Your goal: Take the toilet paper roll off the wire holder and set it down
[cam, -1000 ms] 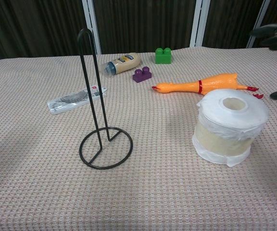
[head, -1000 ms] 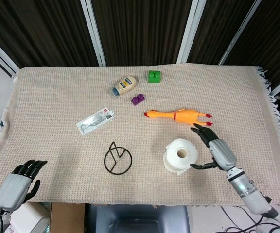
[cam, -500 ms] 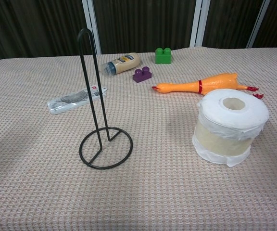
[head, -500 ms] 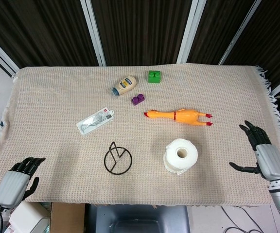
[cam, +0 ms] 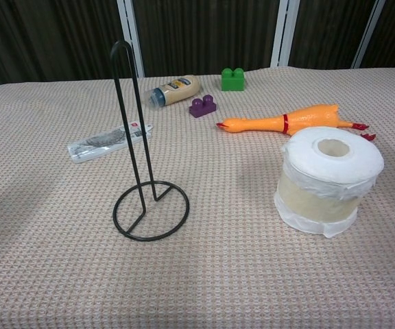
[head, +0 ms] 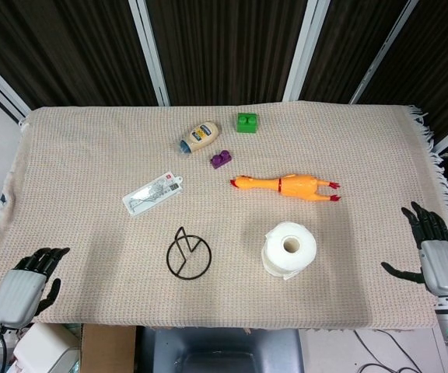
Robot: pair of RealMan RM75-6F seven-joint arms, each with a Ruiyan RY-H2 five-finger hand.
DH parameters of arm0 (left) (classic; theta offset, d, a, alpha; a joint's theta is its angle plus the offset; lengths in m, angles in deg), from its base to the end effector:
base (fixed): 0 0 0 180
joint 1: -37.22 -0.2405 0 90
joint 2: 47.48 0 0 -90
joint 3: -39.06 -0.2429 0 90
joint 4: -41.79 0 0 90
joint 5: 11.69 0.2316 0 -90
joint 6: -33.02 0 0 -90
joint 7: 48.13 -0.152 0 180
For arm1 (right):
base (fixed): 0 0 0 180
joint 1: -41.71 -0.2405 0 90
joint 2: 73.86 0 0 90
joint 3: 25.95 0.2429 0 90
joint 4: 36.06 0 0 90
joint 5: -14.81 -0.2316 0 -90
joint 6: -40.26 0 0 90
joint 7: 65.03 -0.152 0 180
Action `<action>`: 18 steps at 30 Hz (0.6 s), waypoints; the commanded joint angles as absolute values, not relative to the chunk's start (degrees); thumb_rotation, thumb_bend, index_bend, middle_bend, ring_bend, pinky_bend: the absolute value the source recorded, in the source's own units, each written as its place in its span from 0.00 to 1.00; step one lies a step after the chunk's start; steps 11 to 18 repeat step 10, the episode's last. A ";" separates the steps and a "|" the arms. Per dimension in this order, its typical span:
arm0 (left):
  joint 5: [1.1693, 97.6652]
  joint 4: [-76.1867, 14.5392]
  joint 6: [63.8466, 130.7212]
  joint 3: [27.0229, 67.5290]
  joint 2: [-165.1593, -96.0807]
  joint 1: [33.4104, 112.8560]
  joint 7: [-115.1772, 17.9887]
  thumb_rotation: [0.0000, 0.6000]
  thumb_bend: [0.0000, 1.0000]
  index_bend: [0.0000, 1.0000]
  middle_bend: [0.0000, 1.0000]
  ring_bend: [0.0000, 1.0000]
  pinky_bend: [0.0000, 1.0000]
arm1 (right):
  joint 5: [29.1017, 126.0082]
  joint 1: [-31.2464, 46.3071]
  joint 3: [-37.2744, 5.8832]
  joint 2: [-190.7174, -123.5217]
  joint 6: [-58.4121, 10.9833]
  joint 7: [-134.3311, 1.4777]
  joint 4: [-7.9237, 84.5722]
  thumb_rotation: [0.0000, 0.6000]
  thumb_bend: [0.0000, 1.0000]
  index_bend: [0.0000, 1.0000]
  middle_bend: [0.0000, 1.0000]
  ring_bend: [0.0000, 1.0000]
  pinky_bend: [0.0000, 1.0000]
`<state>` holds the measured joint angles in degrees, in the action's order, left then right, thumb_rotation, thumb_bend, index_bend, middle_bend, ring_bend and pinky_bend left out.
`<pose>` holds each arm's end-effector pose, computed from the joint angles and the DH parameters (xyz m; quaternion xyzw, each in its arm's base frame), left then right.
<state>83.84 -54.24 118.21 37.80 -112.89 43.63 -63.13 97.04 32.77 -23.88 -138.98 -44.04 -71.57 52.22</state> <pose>-0.2681 0.1765 0.1023 -0.6896 -0.2990 -0.3597 0.5529 -0.3179 -0.2106 0.1363 0.5776 -0.4056 0.4105 0.5774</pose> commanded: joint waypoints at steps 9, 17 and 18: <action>83.45 -54.26 118.07 37.86 -112.86 43.70 -63.11 1.00 0.56 0.18 0.23 0.20 0.38 | 98.74 33.43 -23.75 -138.18 -43.38 -73.57 52.50 1.00 0.07 0.00 0.00 0.00 0.10; 83.40 -54.26 118.02 37.88 -112.83 43.74 -63.07 1.00 0.56 0.18 0.23 0.20 0.38 | 98.82 33.47 -23.73 -138.15 -43.27 -73.60 52.50 1.00 0.07 0.00 0.00 0.00 0.10; 83.40 -54.26 118.02 37.88 -112.83 43.74 -63.07 1.00 0.56 0.18 0.23 0.20 0.38 | 98.82 33.47 -23.73 -138.15 -43.27 -73.60 52.50 1.00 0.07 0.00 0.00 0.00 0.10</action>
